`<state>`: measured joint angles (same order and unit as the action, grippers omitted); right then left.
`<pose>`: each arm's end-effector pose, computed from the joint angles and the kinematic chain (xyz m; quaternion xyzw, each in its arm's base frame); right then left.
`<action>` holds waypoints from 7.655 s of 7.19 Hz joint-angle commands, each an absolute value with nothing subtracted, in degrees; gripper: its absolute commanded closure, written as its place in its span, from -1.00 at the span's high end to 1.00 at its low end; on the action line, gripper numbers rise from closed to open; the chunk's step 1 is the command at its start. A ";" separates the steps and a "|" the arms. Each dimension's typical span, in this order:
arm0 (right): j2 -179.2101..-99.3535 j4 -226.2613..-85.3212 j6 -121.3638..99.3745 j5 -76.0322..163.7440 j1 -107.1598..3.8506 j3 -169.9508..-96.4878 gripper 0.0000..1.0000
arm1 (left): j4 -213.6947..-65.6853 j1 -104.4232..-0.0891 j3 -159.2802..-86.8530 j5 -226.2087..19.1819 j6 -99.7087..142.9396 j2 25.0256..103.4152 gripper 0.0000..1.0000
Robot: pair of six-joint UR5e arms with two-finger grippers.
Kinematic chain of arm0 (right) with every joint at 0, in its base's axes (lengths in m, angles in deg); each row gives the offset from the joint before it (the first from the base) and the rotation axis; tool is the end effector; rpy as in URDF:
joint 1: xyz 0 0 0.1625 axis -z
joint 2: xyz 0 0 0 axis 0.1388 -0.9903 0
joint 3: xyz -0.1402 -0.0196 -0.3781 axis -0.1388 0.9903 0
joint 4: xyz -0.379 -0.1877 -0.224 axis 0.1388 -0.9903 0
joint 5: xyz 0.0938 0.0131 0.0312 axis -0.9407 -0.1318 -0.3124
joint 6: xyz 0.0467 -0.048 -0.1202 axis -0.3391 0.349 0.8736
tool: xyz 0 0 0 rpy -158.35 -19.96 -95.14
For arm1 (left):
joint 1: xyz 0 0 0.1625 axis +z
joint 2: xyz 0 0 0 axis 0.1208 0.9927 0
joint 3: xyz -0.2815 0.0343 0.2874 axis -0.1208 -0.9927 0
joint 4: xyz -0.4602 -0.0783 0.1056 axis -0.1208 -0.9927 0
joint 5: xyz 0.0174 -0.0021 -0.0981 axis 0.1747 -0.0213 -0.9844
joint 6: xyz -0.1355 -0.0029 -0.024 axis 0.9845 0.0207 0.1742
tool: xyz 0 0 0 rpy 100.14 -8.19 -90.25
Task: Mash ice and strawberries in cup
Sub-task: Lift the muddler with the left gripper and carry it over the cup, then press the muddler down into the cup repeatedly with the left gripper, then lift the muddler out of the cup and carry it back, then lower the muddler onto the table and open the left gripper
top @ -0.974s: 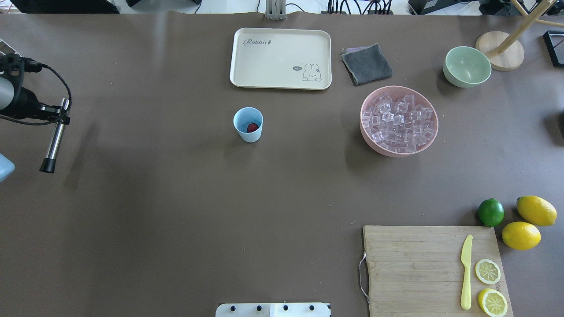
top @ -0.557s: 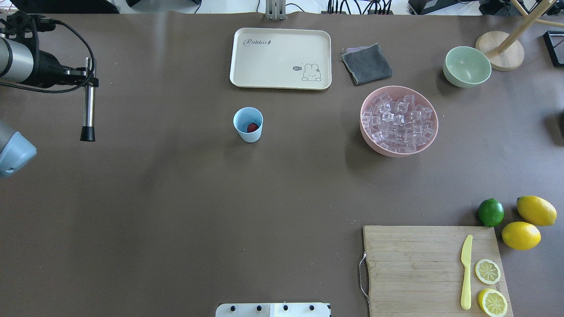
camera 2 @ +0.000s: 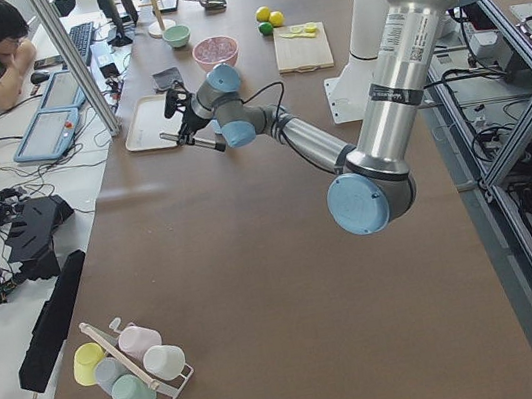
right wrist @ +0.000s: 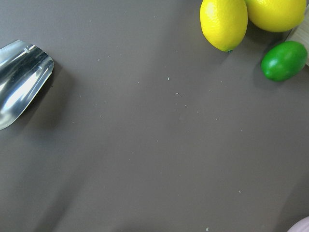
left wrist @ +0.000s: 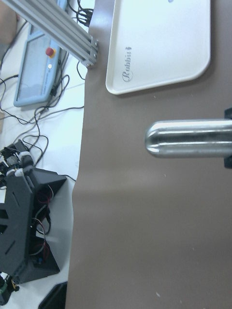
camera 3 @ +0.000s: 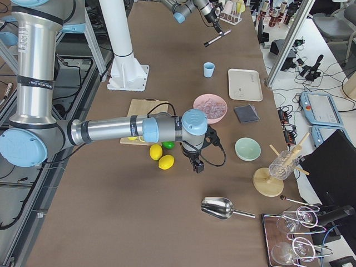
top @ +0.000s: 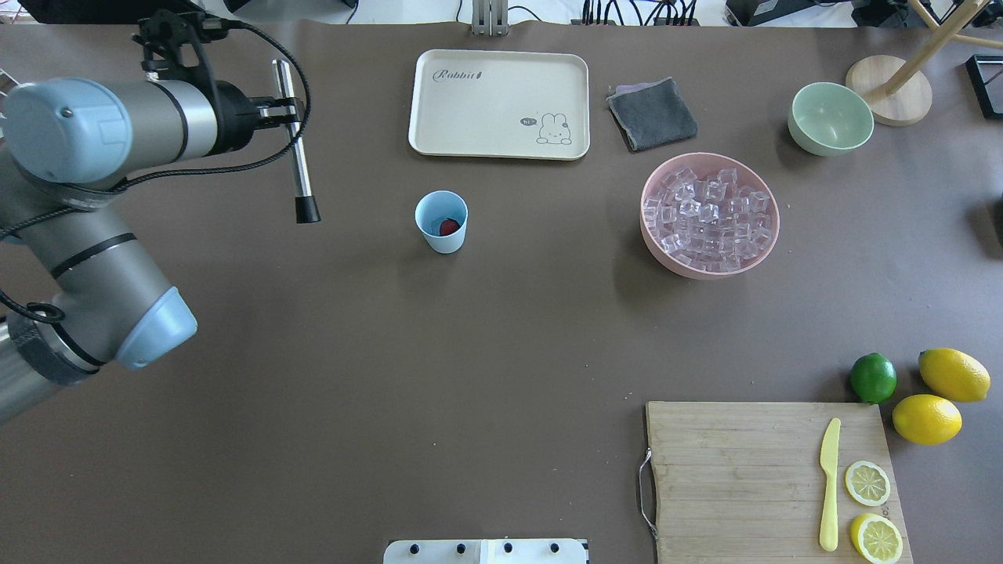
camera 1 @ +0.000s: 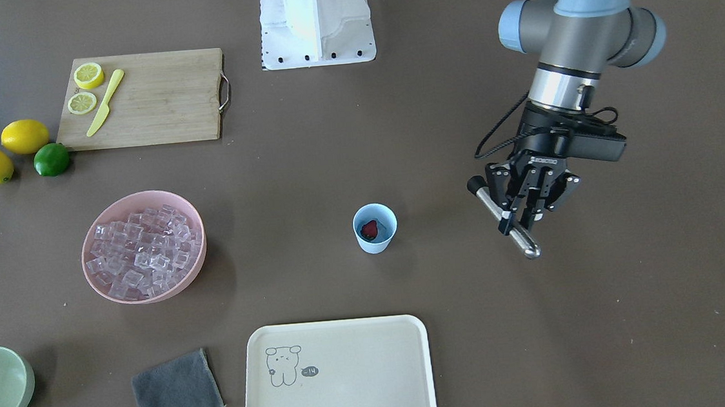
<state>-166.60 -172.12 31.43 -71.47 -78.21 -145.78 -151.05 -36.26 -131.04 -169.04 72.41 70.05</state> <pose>-0.0037 -0.5133 0.5783 0.1196 -0.3934 -0.2520 0.8760 0.4247 -0.5912 0.2153 0.3445 0.4765 -0.1465 0.7955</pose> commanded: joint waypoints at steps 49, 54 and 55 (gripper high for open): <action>-166.94 -172.12 31.52 -71.99 -79.47 -146.31 0.98 | -149.89 -56.96 -109.27 -206.08 35.98 51.66 -1.00; -167.03 -172.12 31.35 -71.81 -79.91 -146.31 0.98 | -145.24 -68.77 -114.43 -215.70 35.54 52.01 0.96; -167.29 -172.12 31.43 -70.60 -80.17 -146.13 0.99 | -143.31 -73.87 -115.76 -219.23 35.45 51.75 0.96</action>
